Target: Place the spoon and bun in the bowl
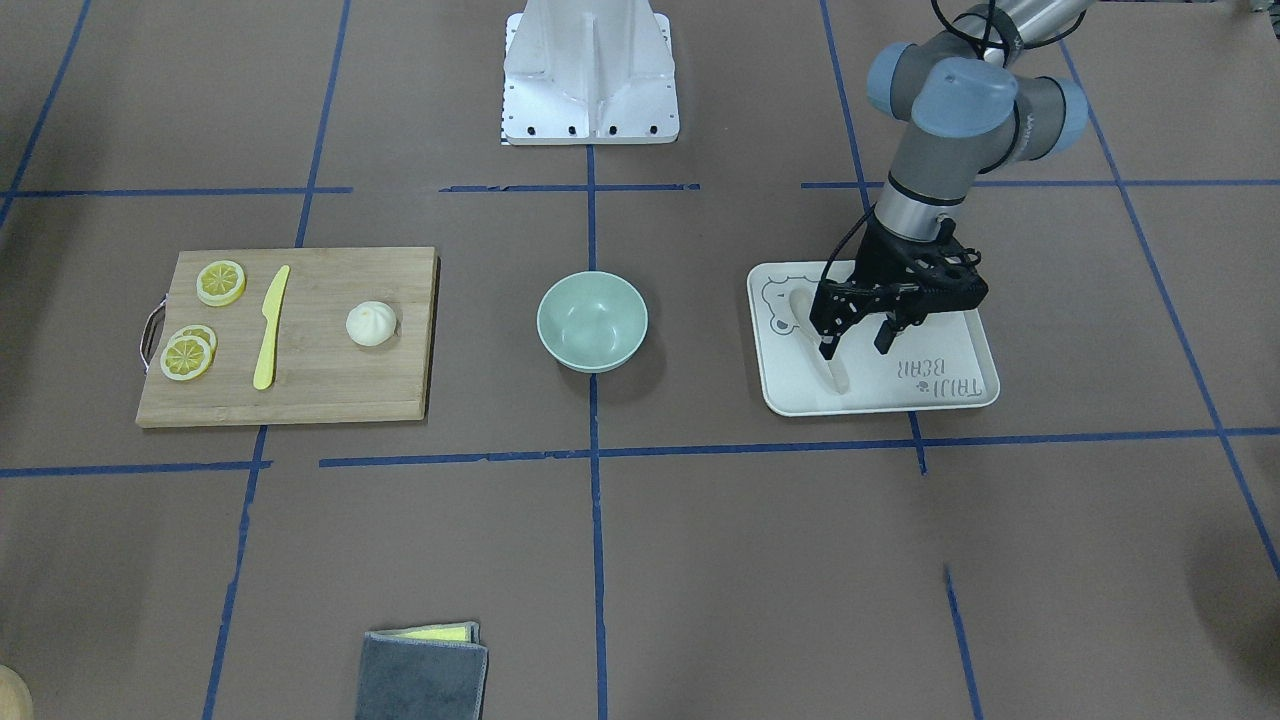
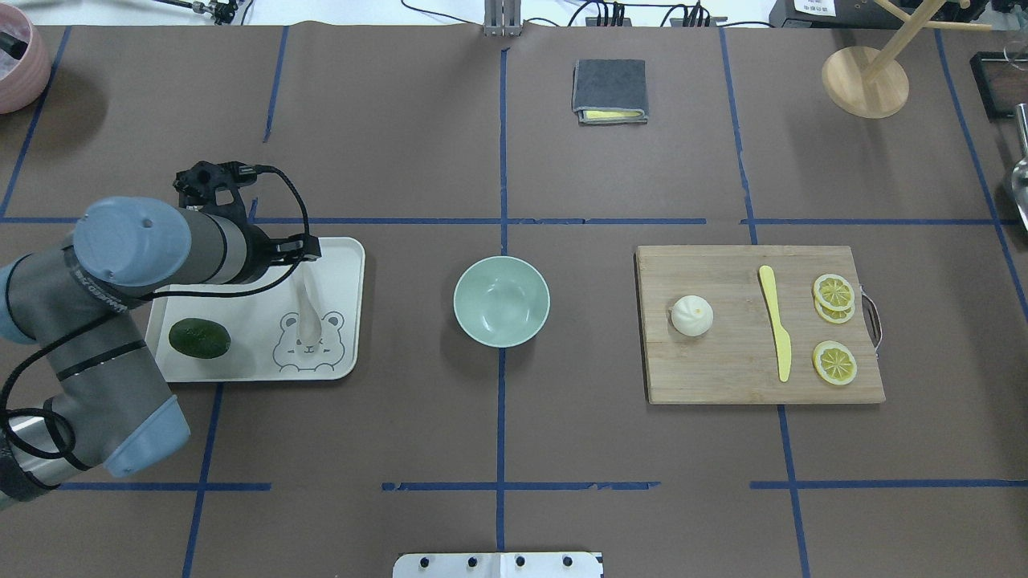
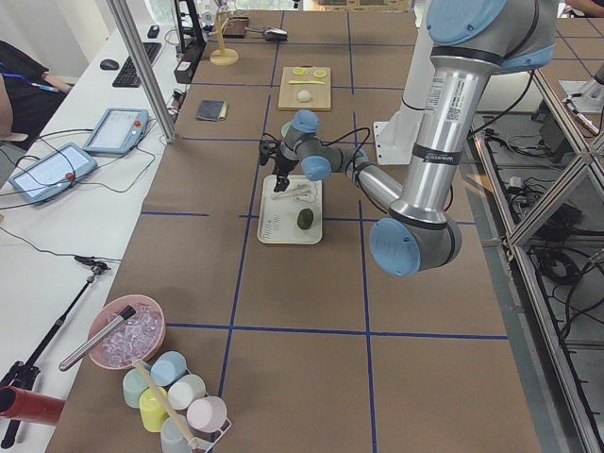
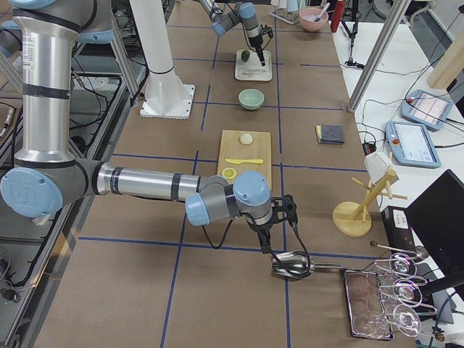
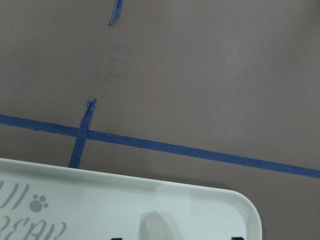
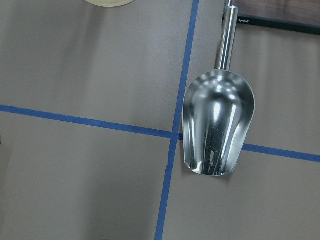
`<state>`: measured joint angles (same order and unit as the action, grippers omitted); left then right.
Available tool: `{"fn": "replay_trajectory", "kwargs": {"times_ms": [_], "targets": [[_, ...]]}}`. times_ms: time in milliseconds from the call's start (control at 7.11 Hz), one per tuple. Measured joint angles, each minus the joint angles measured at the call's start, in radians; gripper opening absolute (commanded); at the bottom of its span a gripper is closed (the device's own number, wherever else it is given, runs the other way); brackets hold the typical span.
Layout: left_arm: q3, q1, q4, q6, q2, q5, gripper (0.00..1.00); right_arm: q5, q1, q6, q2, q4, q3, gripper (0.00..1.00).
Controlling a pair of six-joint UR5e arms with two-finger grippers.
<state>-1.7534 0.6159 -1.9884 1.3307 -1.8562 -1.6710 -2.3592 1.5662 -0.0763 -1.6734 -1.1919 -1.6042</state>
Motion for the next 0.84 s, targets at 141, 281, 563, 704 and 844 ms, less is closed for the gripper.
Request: {"fn": "replay_trajectory", "kwargs": {"times_ms": [141, 281, 563, 704, 844], "targets": [[0.022, -0.02, 0.008, 0.002, -0.006, 0.016, 0.7, 0.0, 0.0, 0.001, 0.0, 0.0, 0.001, 1.0], [0.036, -0.03, 0.01, 0.004, -0.01, 0.026, 0.65, 0.0, 0.0, 0.001, 0.0, 0.0, 0.002, 1.0], [0.044, -0.04, 0.012, 0.017, -0.013, 0.046, 0.39, 0.0, 0.0, 0.0, 0.0, 0.0, 0.003, 1.0], [0.044, -0.05, 0.012, 0.046, -0.014, 0.066, 0.2, 0.0, 0.0, 0.0, 0.0, 0.0, 0.003, 1.0], [0.043, -0.062, 0.011, 0.08, -0.014, 0.08, 0.0, -0.001, 0.0, 0.0, 0.0, 0.0, 0.002, 1.0]]}}
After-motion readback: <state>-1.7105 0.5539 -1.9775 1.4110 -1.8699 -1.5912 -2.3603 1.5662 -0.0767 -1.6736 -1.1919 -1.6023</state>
